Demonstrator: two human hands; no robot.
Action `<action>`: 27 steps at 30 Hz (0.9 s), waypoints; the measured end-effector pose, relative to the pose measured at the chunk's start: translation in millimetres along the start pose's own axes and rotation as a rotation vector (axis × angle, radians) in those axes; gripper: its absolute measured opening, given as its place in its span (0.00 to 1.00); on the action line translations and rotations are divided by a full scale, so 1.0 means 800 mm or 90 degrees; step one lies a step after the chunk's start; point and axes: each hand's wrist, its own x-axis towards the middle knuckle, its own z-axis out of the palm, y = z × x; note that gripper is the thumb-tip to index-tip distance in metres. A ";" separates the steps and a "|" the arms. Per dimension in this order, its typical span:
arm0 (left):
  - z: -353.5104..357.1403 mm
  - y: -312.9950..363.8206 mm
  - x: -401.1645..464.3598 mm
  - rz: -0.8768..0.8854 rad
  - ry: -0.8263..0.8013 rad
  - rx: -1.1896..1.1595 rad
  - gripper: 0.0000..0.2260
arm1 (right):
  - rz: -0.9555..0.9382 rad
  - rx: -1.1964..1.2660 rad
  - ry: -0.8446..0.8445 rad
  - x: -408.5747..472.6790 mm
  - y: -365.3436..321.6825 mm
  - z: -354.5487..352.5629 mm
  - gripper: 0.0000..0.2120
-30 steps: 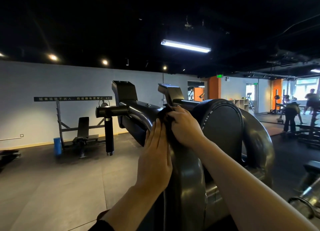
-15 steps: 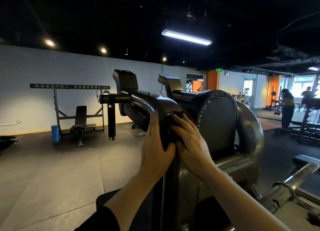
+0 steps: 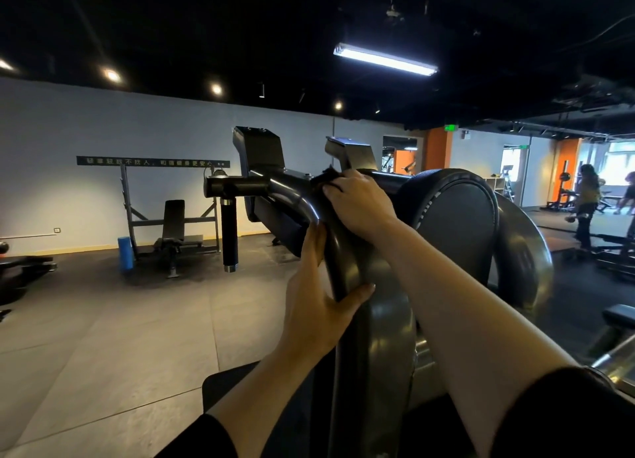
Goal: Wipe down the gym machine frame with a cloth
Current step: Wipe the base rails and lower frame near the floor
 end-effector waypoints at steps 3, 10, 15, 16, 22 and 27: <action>0.003 -0.001 -0.002 -0.035 -0.009 -0.018 0.45 | 0.006 -0.028 0.019 0.025 0.003 0.021 0.16; 0.010 0.018 -0.020 -0.039 0.024 -0.042 0.40 | 0.005 0.077 0.131 -0.057 -0.007 0.018 0.18; 0.058 0.009 -0.099 0.081 0.045 0.083 0.36 | 0.067 0.262 0.235 -0.163 0.002 0.046 0.17; 0.070 -0.001 -0.116 0.091 0.028 0.164 0.34 | 0.068 0.275 0.268 -0.189 0.006 0.057 0.17; 0.076 -0.036 -0.175 0.243 -0.145 0.416 0.27 | 0.146 0.384 0.278 -0.298 0.041 0.129 0.25; 0.074 0.003 -0.141 0.332 -0.240 0.522 0.25 | 0.157 0.249 0.142 -0.311 0.090 0.121 0.29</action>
